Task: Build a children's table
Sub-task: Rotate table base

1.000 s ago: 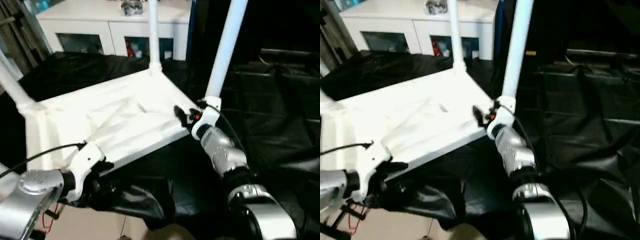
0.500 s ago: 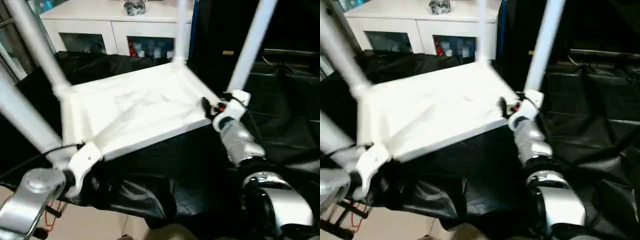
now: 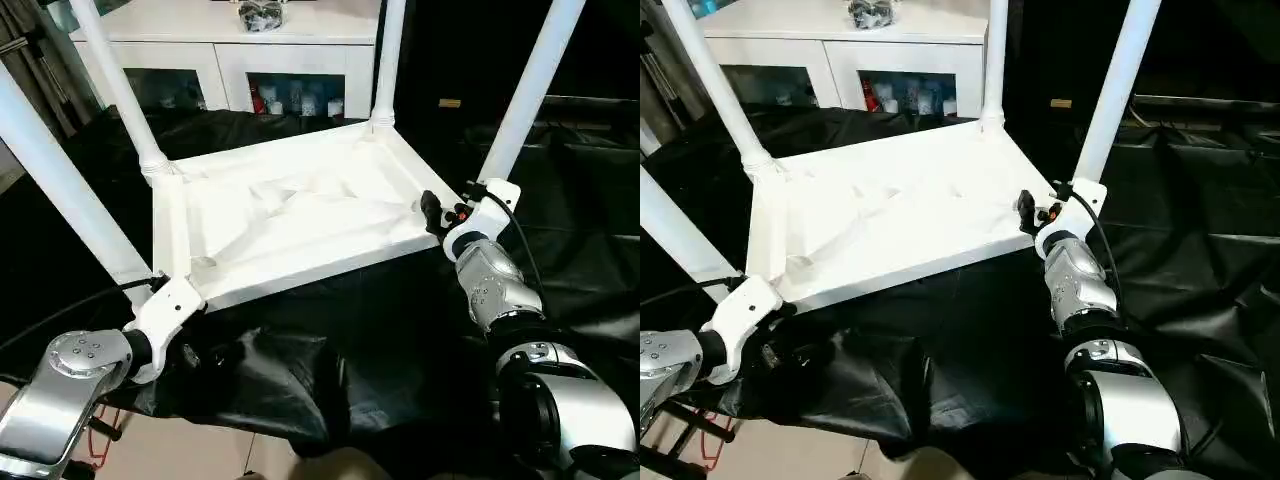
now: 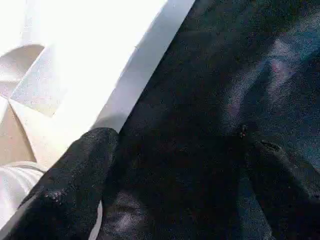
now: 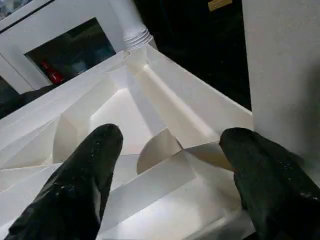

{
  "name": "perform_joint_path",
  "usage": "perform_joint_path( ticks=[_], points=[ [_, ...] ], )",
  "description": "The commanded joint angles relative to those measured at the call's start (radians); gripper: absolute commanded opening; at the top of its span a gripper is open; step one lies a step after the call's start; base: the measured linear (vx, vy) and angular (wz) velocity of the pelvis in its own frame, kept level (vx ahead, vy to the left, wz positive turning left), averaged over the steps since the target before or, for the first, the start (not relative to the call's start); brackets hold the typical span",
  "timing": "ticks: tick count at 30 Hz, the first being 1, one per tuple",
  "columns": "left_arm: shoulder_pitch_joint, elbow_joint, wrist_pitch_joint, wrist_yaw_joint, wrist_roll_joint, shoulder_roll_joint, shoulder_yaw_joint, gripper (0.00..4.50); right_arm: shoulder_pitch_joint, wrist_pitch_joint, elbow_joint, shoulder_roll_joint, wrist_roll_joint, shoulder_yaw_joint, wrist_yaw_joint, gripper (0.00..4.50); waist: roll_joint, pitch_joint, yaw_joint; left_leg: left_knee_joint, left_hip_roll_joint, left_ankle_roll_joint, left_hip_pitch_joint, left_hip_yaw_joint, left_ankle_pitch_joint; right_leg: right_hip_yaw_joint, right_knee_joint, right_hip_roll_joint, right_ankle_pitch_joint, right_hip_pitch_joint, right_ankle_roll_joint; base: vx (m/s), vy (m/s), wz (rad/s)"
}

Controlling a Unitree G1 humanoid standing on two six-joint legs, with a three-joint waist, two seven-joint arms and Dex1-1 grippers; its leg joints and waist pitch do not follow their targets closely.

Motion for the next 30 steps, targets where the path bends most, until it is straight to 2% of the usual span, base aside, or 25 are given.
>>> perform_joint_path(
  ticks=[1, 12, 13, 14, 15, 16, 17, 18, 20, 21, 22, 23, 24, 27, 28, 29, 30],
  points=[
    [-0.005, 0.008, -0.003, 0.008, 0.007, 0.007, 0.015, 4.45, -0.01, -0.01, 0.008, -0.006, 0.007, -0.013, -0.01, 3.65, 0.01, -0.064, -0.005, -0.07, 0.0, 0.021, 0.009, 0.005, -0.267, 0.023, -0.063, -0.025, -0.184, 0.046, -0.239, 0.0, 0.0, 0.0],
    [-0.005, 0.008, -0.003, 0.008, 0.007, 0.007, 0.015, 4.45, -0.01, -0.01, 0.008, -0.006, 0.007, -0.013, -0.01, 3.65, 0.011, -0.064, -0.004, -0.07, 0.0, 0.022, 0.01, 0.005, -0.265, 0.023, -0.062, -0.025, -0.177, 0.046, -0.241, 0.0, 0.0, 0.0],
    [-0.02, 0.033, -0.035, 0.026, 0.008, -0.006, 0.02, 4.45, -0.02, -0.03, 0.038, -0.02, 0.006, -0.028, -0.008, 3.65, 0.01, -0.064, -0.005, -0.07, 0.0, 0.021, 0.01, 0.006, -0.268, 0.023, -0.063, -0.025, -0.177, 0.046, -0.241, 0.0, 0.0, 0.0],
    [0.034, 0.095, -0.172, -0.036, -0.117, -0.077, 0.13, 4.45, 0.104, 0.006, -0.149, -0.05, -0.007, 0.059, 0.152, 3.65, 0.041, -0.065, -0.001, -0.068, -0.002, 0.016, 0.014, 0.003, -0.283, 0.021, -0.061, -0.027, -0.181, 0.042, -0.242, 0.0, 0.0, 0.0],
    [0.048, 0.109, -0.203, -0.051, -0.148, -0.094, 0.156, 4.45, 0.133, 0.016, -0.195, -0.056, -0.011, 0.08, 0.191, 3.65, 0.016, -0.061, -0.001, -0.067, -0.003, 0.033, 0.005, 0.008, -0.267, 0.022, -0.073, -0.024, -0.149, 0.051, -0.228, 0.0, 0.0, 0.0],
    [0.107, 0.163, -0.334, -0.115, -0.269, -0.162, 0.257, 4.45, 0.258, 0.057, -0.389, -0.08, -0.025, 0.173, 0.354, 3.65, 0.015, -0.063, 0.006, -0.066, -0.008, 0.039, 0.004, 0.005, -0.248, 0.021, -0.072, -0.022, -0.138, 0.057, -0.225, 0.0, 0.0, 0.0],
    [0.118, 0.175, -0.362, -0.128, -0.297, -0.181, 0.275, 4.45, 0.288, 0.07, -0.438, -0.085, -0.028, 0.2, 0.401, 3.65, 0.013, -0.065, 0.014, -0.064, -0.001, 0.055, -0.005, 0.005, -0.211, 0.023, -0.068, -0.024, -0.098, 0.066, -0.208, 0.0, 0.0, 0.0],
    [0.119, 0.171, -0.362, -0.128, -0.297, -0.179, 0.278, 4.45, 0.288, 0.069, -0.436, -0.085, -0.03, 0.204, 0.406, 3.65, 0.018, -0.07, 0.012, -0.067, 0.004, 0.064, -0.001, 0.005, -0.217, 0.02, -0.064, -0.022, -0.094, 0.057, -0.215, 0.0, 0.0, 0.0],
    [0.125, 0.155, -0.352, -0.134, -0.309, -0.168, 0.301, 4.45, 0.286, 0.064, -0.434, -0.083, -0.035, 0.213, 0.413, 3.65, 0.013, -0.068, 0.006, -0.07, 0.004, 0.063, -0.003, 0.005, -0.251, 0.02, -0.066, -0.026, -0.155, 0.055, -0.228, 0.0, 0.0, 0.0],
    [0.125, 0.154, -0.35, -0.135, -0.31, -0.168, 0.303, 4.45, 0.286, 0.064, -0.434, -0.082, -0.035, 0.213, 0.414, 3.65, 0.013, -0.059, 0.003, -0.075, 0.006, 0.058, -0.002, 0.006, -0.296, 0.021, -0.075, -0.028, -0.239, 0.049, -0.222, 0.0, 0.0, 0.0],
    [0.124, 0.151, -0.346, -0.137, -0.315, -0.167, 0.308, 4.45, 0.286, 0.062, -0.433, -0.081, -0.036, 0.215, 0.417, 3.65, 0.013, -0.055, 0.002, -0.077, 0.007, 0.052, 0.001, 0.006, -0.322, 0.022, -0.079, -0.029, -0.288, 0.046, -0.214, 0.0, 0.0, 0.0],
    [0.124, 0.151, -0.345, -0.139, -0.317, -0.167, 0.309, 4.45, 0.286, 0.061, -0.433, -0.08, -0.036, 0.215, 0.417, 3.65, 0.013, -0.05, 0.001, -0.078, 0.006, 0.04, 0.009, 0.006, -0.365, 0.024, -0.087, -0.031, -0.377, 0.039, -0.192, 0.0, 0.0, 0.0],
    [0.127, 0.149, -0.342, -0.144, -0.324, -0.167, 0.315, 4.45, 0.285, 0.059, -0.431, -0.078, -0.036, 0.216, 0.419, 3.65, 0.012, -0.049, -0.002, -0.08, 0.006, 0.028, 0.011, 0.003, -0.383, 0.026, -0.091, -0.032, -0.424, 0.038, -0.173, 0.0, 0.0, 0.0],
    [0.139, 0.168, -0.368, -0.171, -0.346, -0.169, 0.334, 4.45, 0.309, 0.083, -0.486, -0.083, -0.023, 0.23, 0.432, 3.65, 0.011, -0.049, -0.001, -0.082, 0.006, 0.022, 0.011, 0.002, -0.372, 0.029, -0.094, -0.03, -0.424, 0.036, -0.154, 0.0, 0.0, 0.0],
    [0.136, 0.192, -0.394, -0.182, -0.35, -0.17, 0.333, 4.45, 0.334, 0.114, -0.538, -0.088, -0.014, 0.236, 0.448, 3.65, 0.012, -0.051, -0.002, -0.083, 0.008, 0.021, 0.01, 0.001, -0.361, 0.029, -0.091, -0.029, -0.402, 0.037, -0.151, 0.0, 0.0, 0.0],
    [0.133, 0.203, -0.404, -0.186, -0.352, -0.168, 0.329, 4.45, 0.345, 0.127, -0.559, -0.09, -0.015, 0.237, 0.457, 3.65, 0.008, -0.051, 0.0, -0.083, 0.005, 0.025, 0.008, 0.002, -0.348, 0.03, -0.092, -0.026, -0.384, 0.04, -0.145, 0.0, 0.0, 0.0],
    [0.131, 0.208, -0.408, -0.188, -0.354, -0.167, 0.328, 4.45, 0.352, 0.135, -0.571, -0.091, -0.016, 0.238, 0.462, 3.65, 0.011, -0.054, 0.001, -0.084, 0.008, 0.025, 0.009, 0.001, -0.339, 0.031, -0.088, -0.027, -0.356, 0.039, -0.152, 0.0, 0.0, 0.0]
  ],
)
